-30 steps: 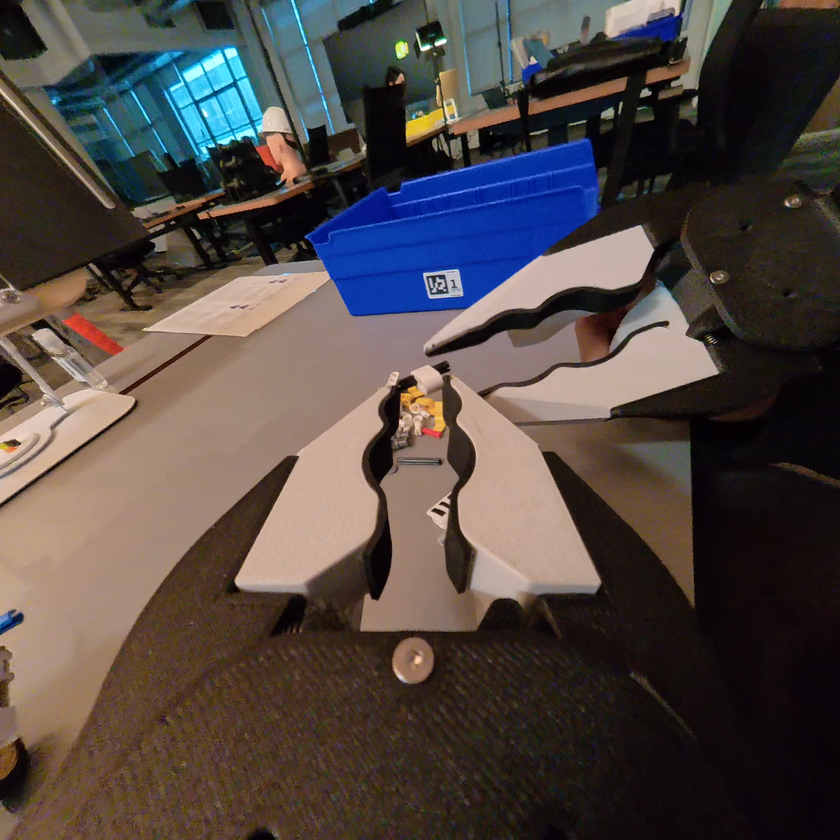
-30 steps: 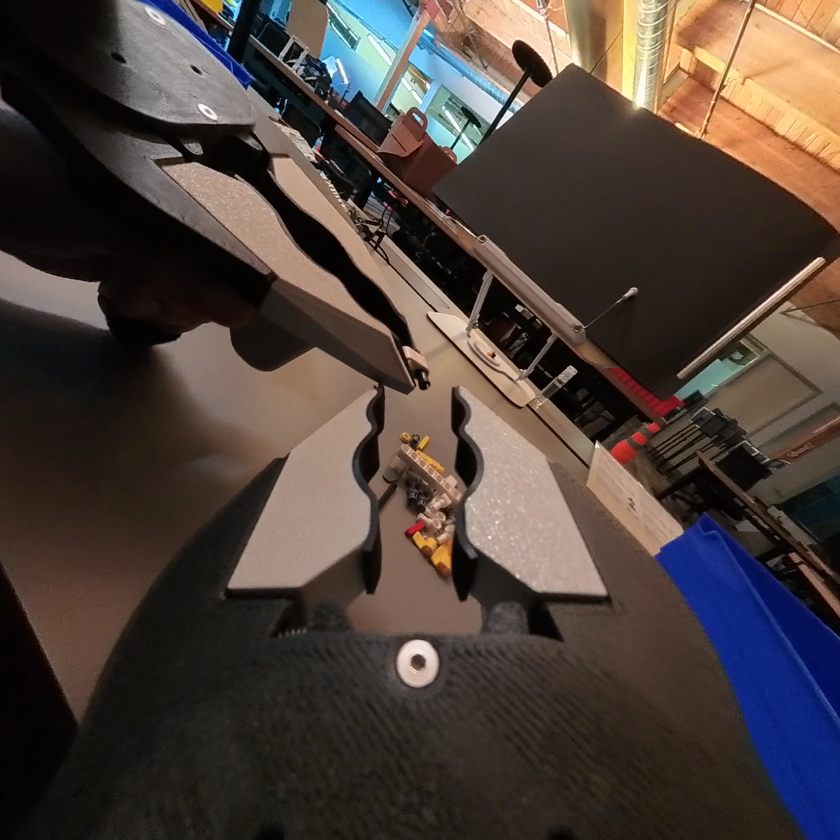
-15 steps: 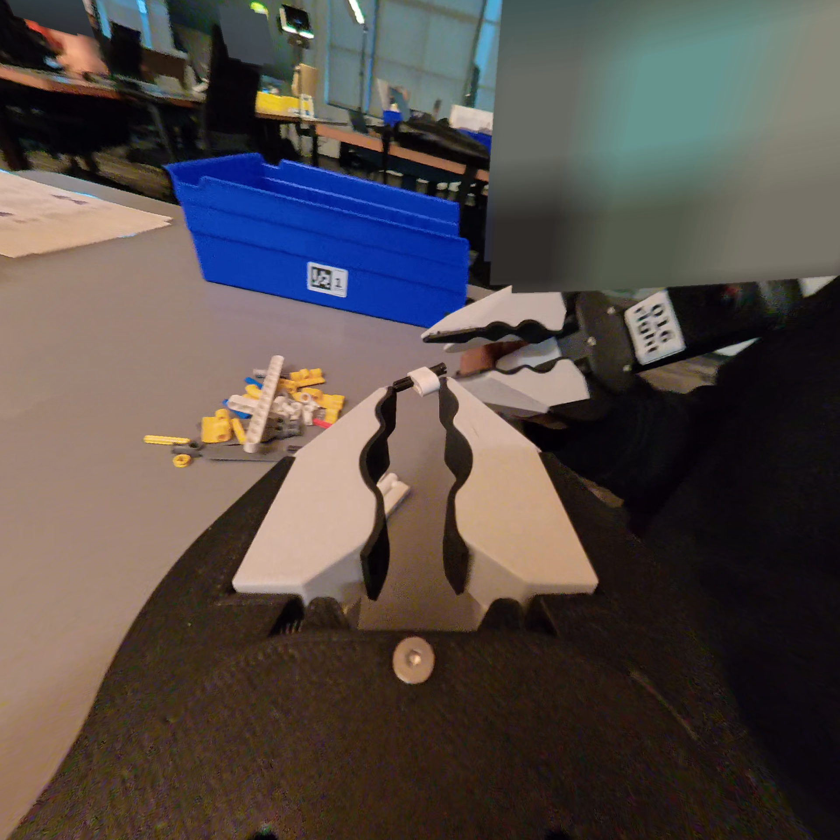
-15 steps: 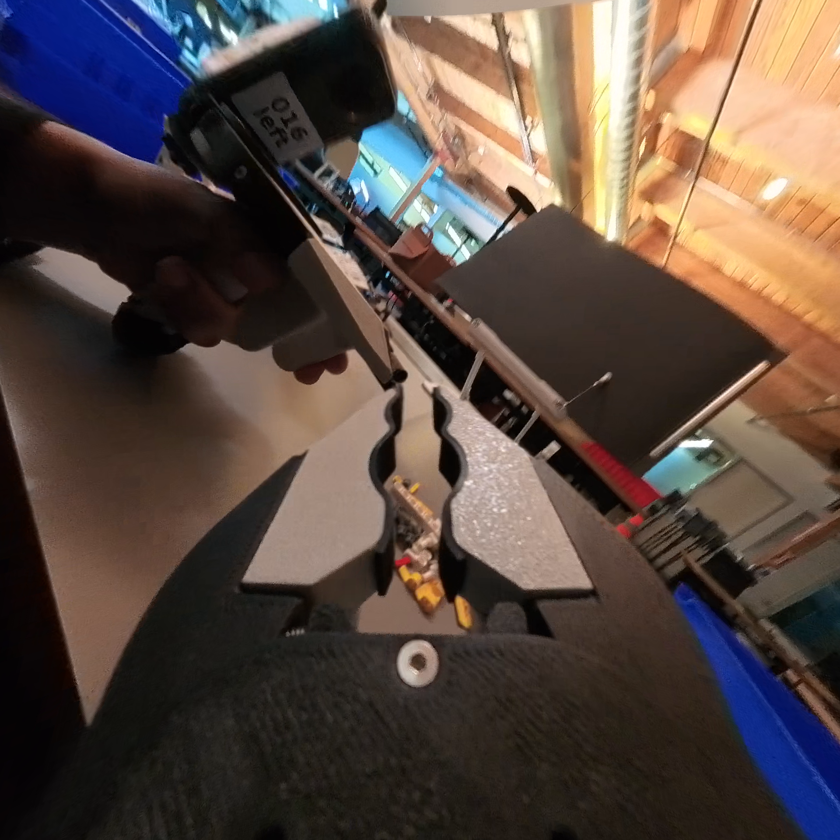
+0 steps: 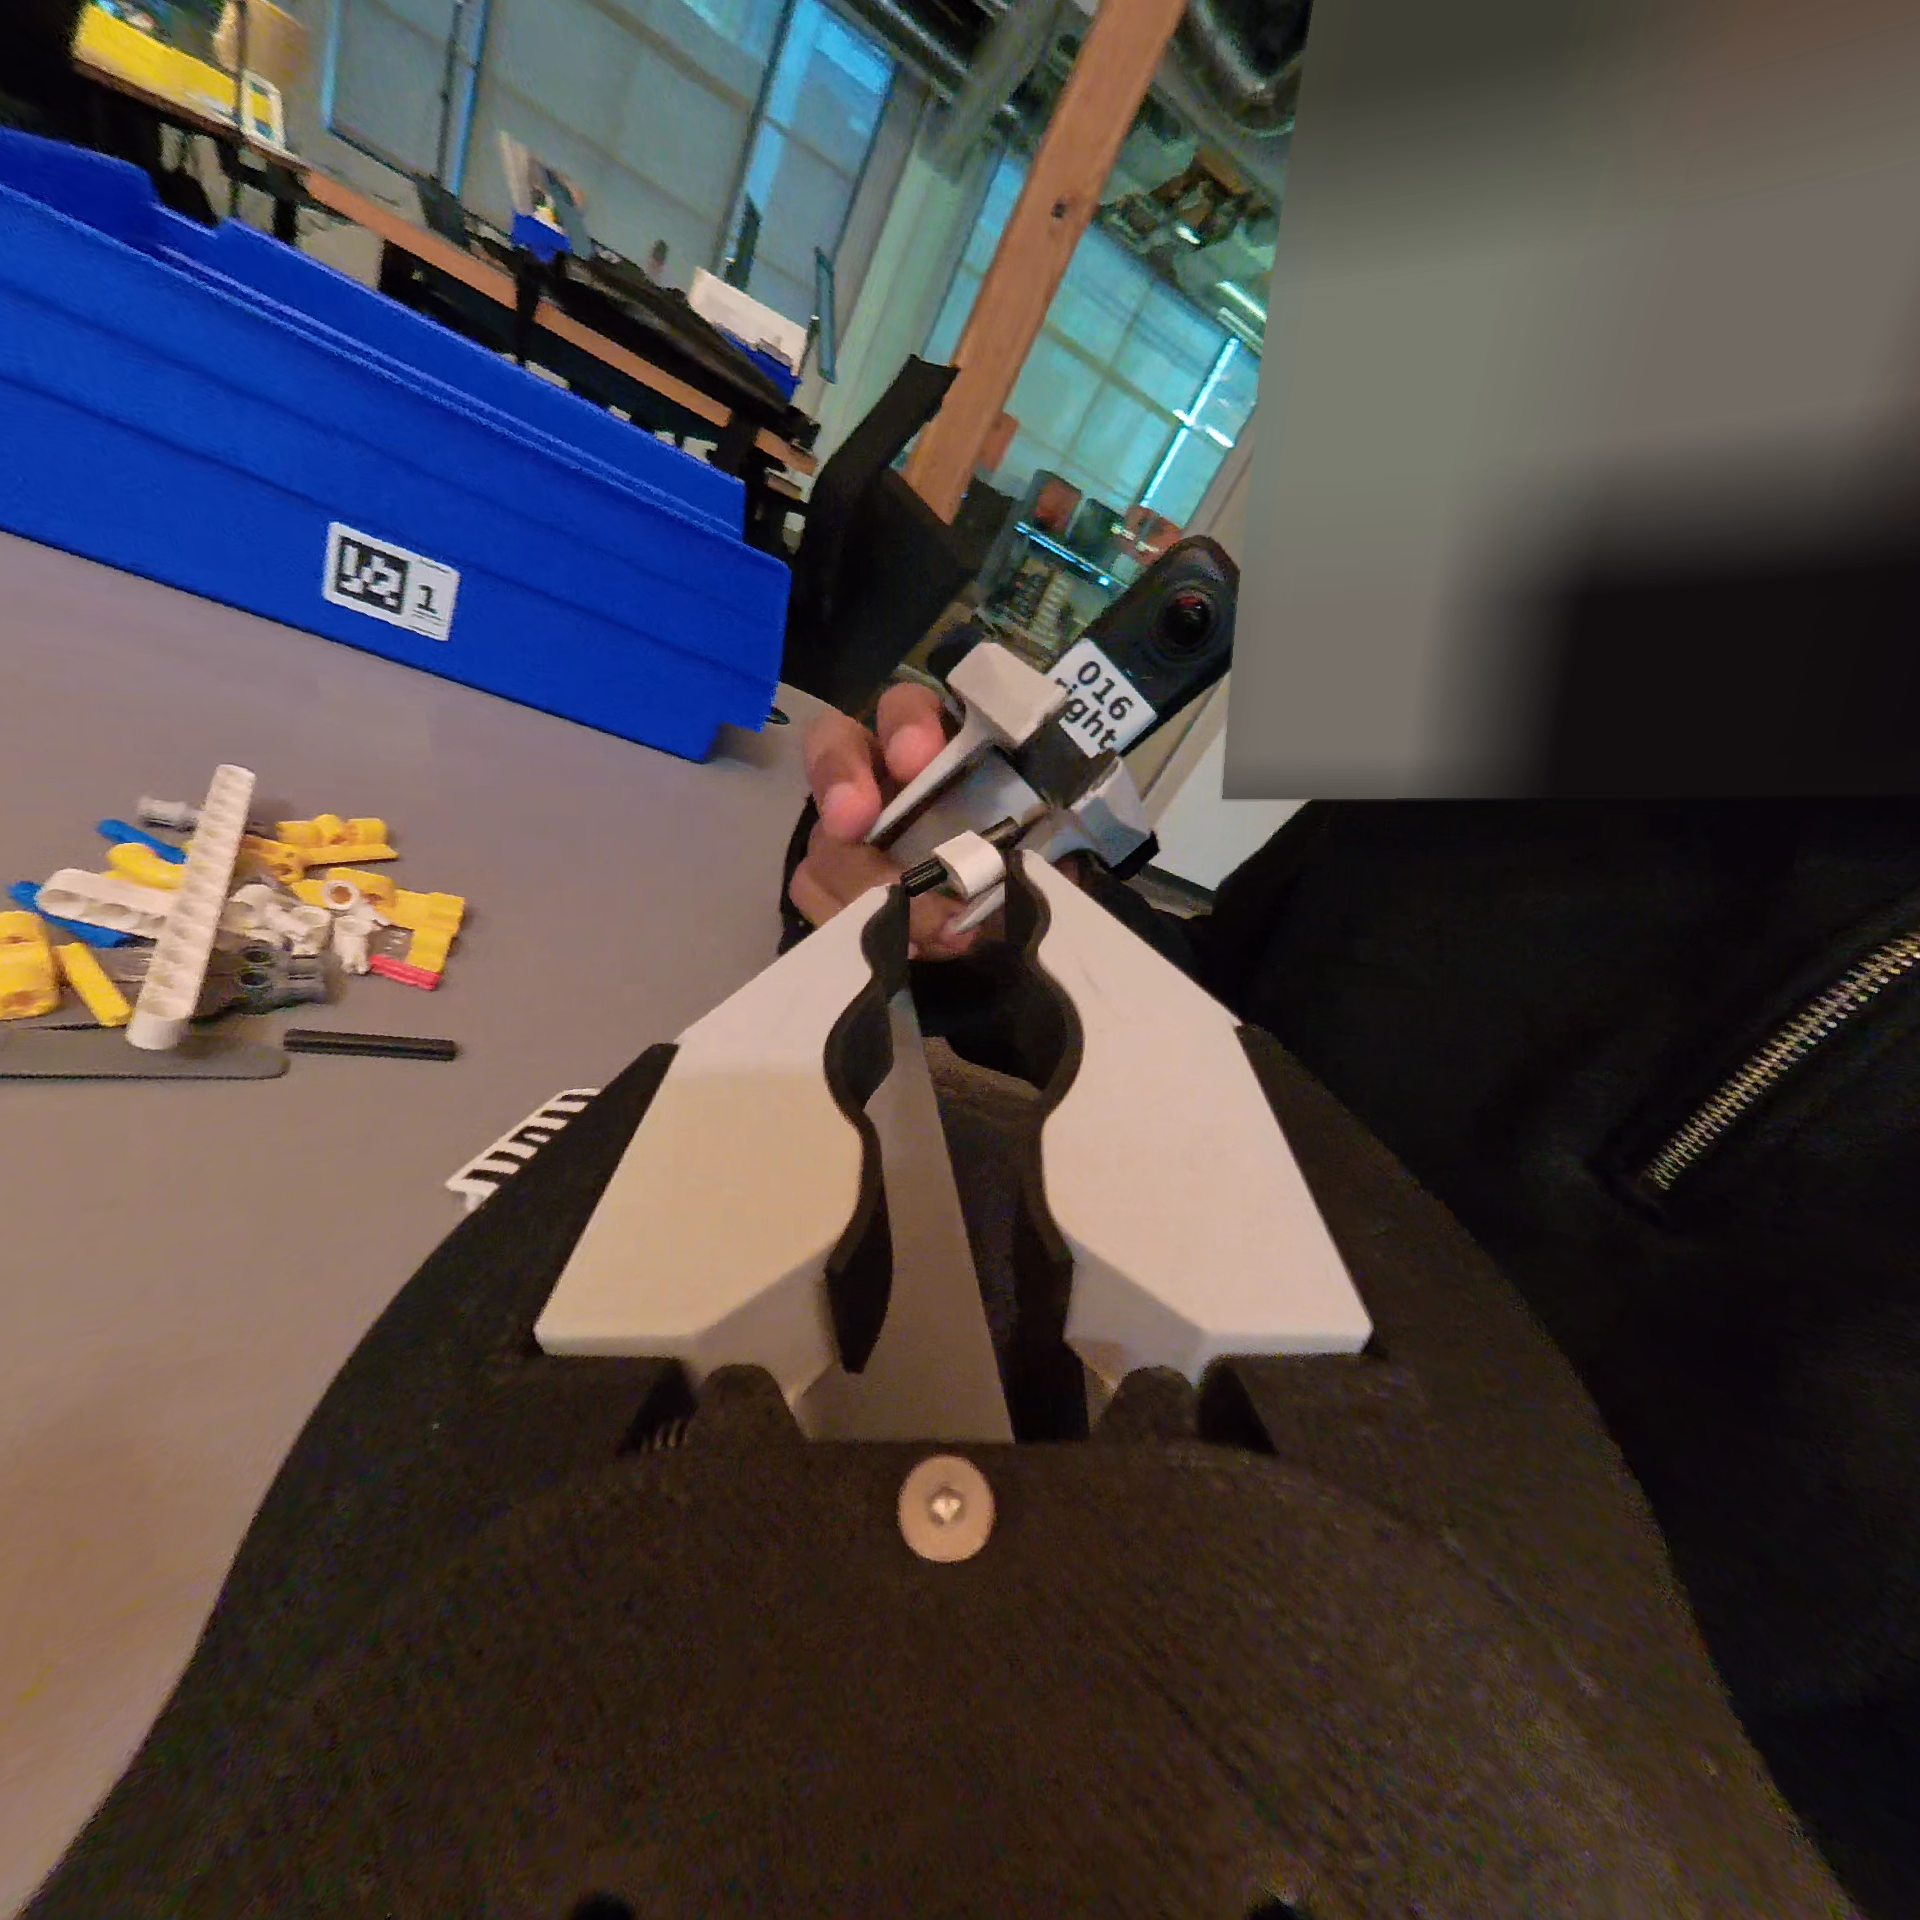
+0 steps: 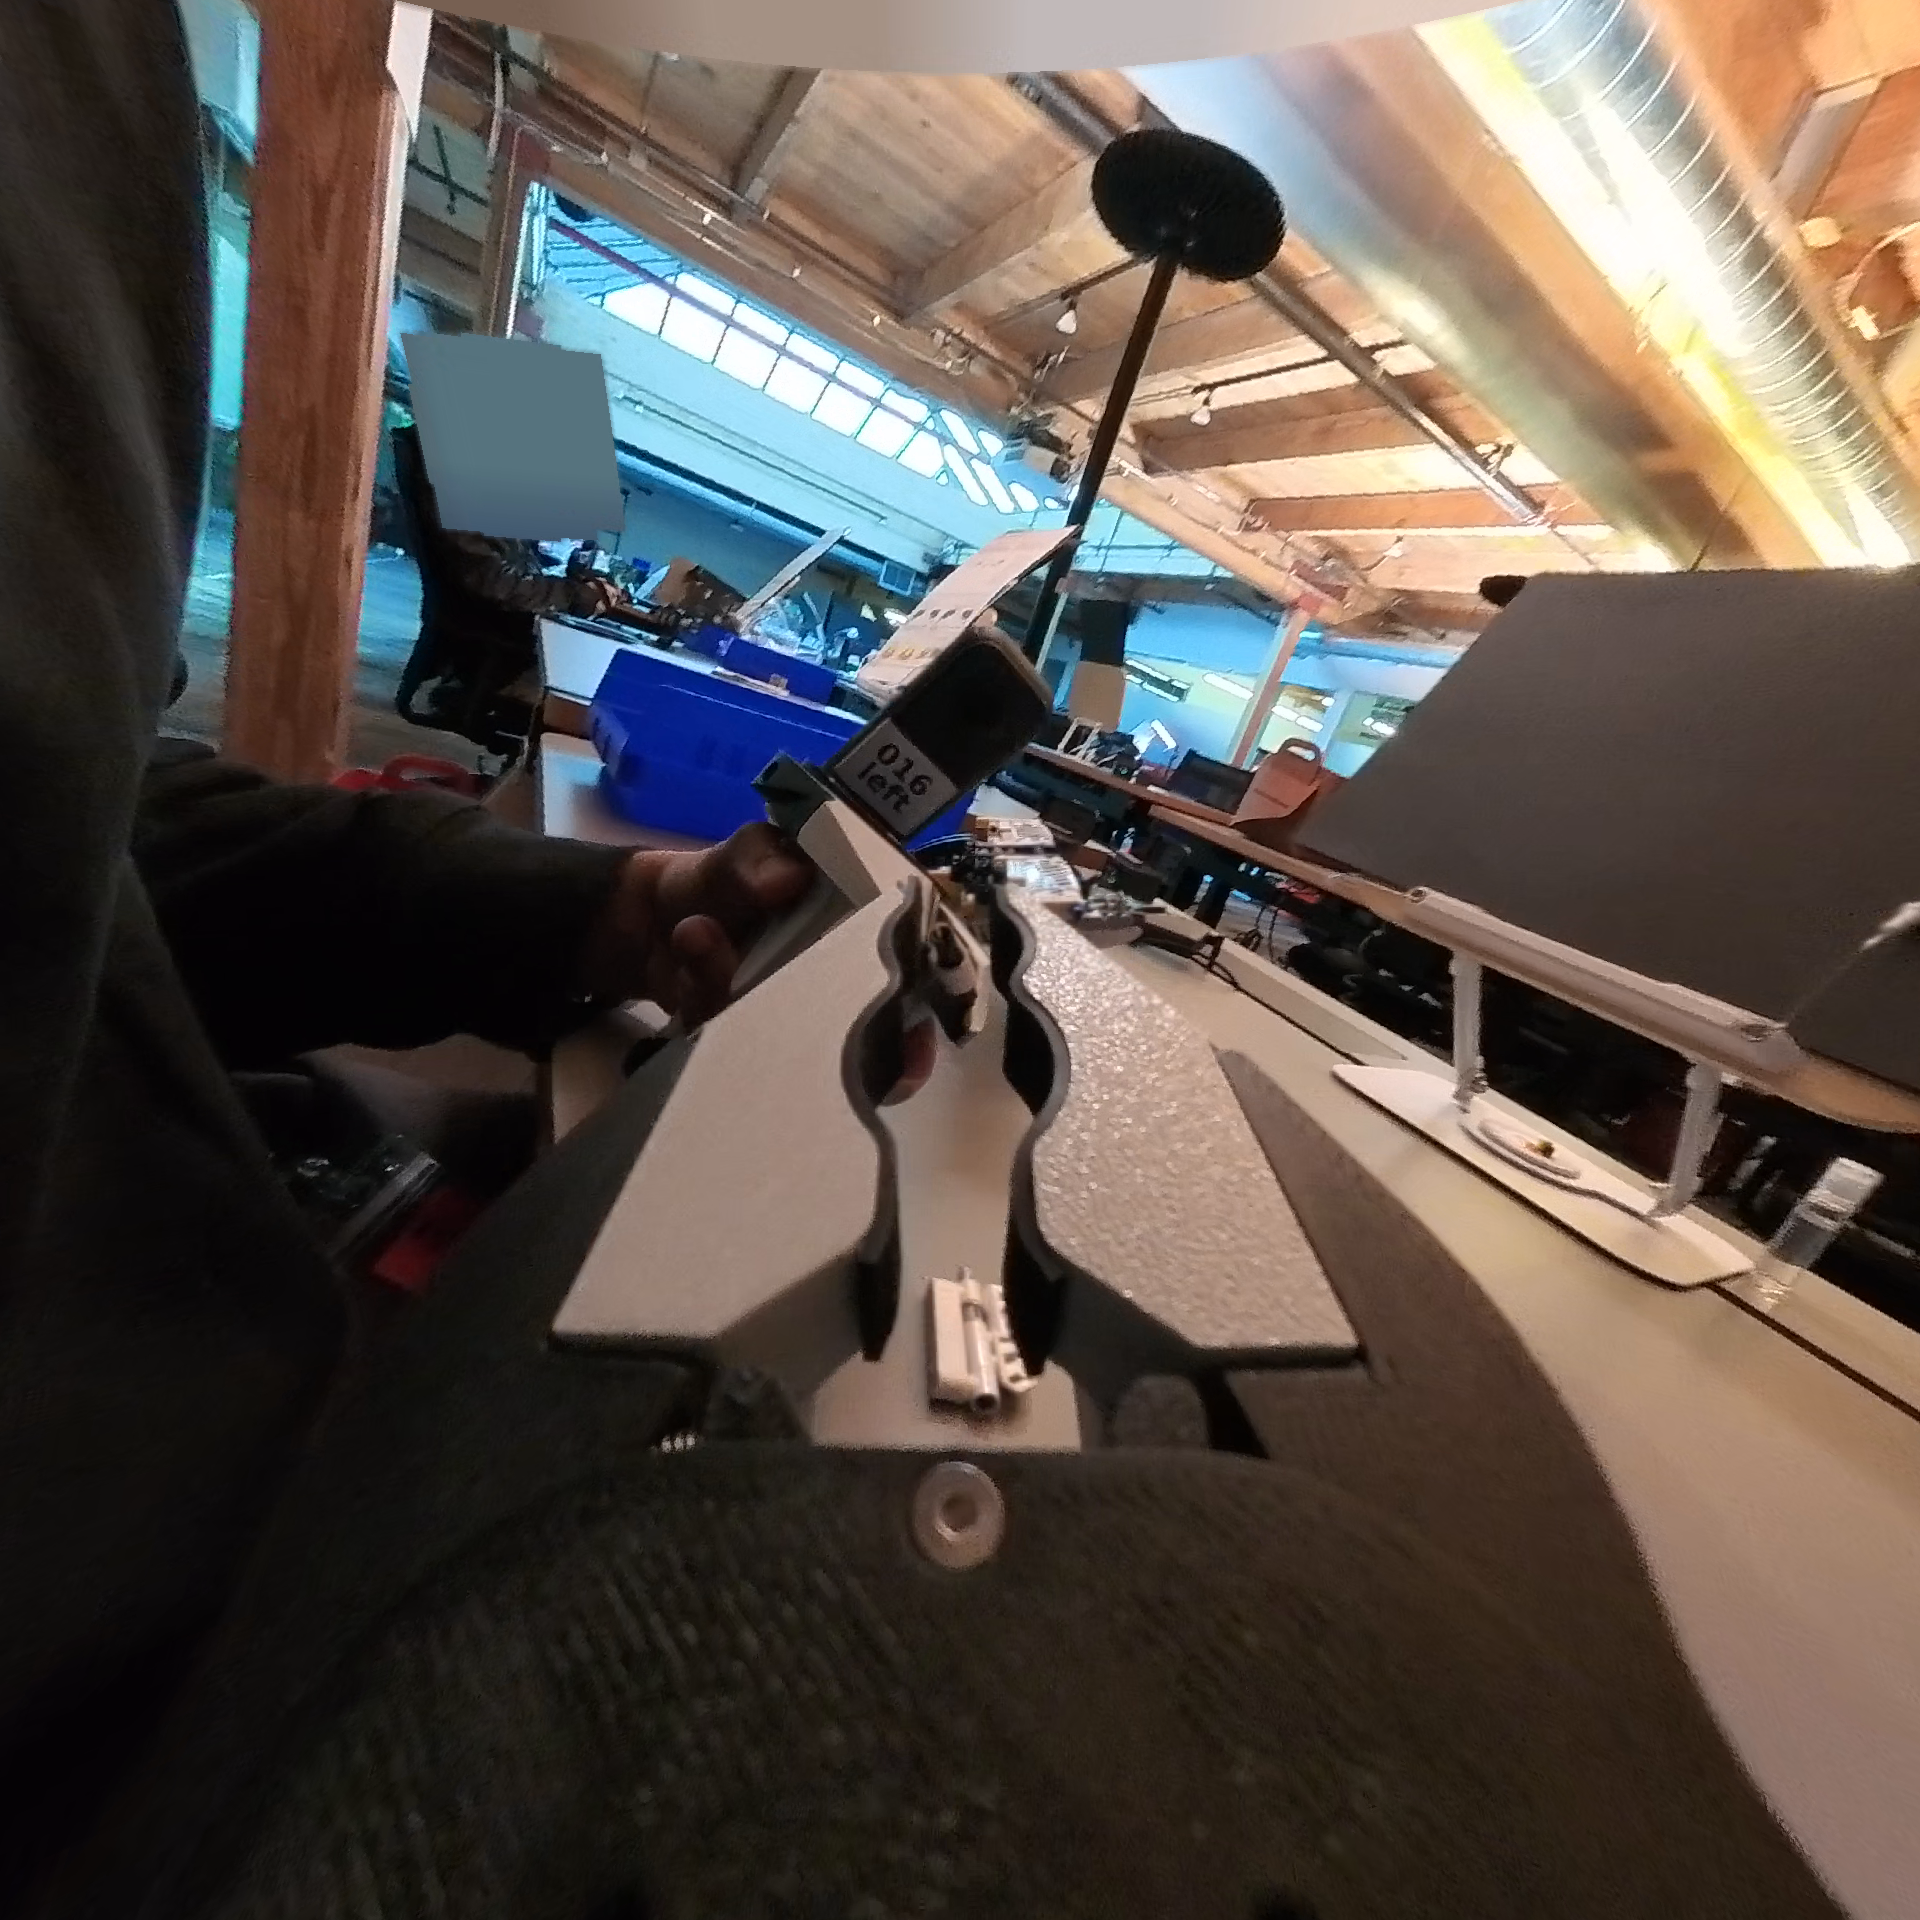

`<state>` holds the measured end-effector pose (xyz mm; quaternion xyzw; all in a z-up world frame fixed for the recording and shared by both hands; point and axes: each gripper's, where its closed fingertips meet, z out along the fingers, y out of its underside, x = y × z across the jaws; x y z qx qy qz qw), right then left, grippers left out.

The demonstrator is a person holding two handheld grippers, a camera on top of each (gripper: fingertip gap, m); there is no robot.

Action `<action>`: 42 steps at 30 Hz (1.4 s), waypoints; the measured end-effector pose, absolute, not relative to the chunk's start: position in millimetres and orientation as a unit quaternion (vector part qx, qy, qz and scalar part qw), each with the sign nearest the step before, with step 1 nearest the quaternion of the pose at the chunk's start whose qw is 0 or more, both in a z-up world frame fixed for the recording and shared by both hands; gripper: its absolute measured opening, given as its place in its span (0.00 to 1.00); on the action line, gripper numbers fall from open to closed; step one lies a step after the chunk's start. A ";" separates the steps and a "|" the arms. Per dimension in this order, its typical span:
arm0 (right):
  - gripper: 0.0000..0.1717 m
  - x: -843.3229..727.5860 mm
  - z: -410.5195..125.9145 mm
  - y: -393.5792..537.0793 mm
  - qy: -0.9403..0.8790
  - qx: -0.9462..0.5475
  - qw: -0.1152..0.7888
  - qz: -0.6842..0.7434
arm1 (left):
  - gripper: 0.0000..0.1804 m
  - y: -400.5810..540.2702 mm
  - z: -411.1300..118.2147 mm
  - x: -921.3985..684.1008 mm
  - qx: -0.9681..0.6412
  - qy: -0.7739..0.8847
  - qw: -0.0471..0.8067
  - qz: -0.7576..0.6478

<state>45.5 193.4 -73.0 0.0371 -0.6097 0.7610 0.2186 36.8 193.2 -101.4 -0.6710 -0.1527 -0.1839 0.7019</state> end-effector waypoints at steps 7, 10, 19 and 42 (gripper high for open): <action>0.06 54.8 -75.6 187.5 -0.622 0.050 0.171 0.763 | 0.09 194.4 -98.3 51.2 -0.665 -0.127 0.702 -0.223; 0.05 57.9 -80.5 185.6 -0.636 0.062 0.170 0.750 | 0.09 196.0 -99.6 55.7 -0.671 -0.117 0.697 -0.225; 0.02 66.8 -86.9 185.7 -0.657 0.082 0.149 0.734 | 0.08 196.4 -101.2 63.6 -0.672 -0.110 0.685 -0.261; 0.01 67.0 -94.1 188.9 -0.683 0.086 0.166 0.706 | 0.08 196.1 -103.7 62.7 -0.652 -0.139 0.668 -0.331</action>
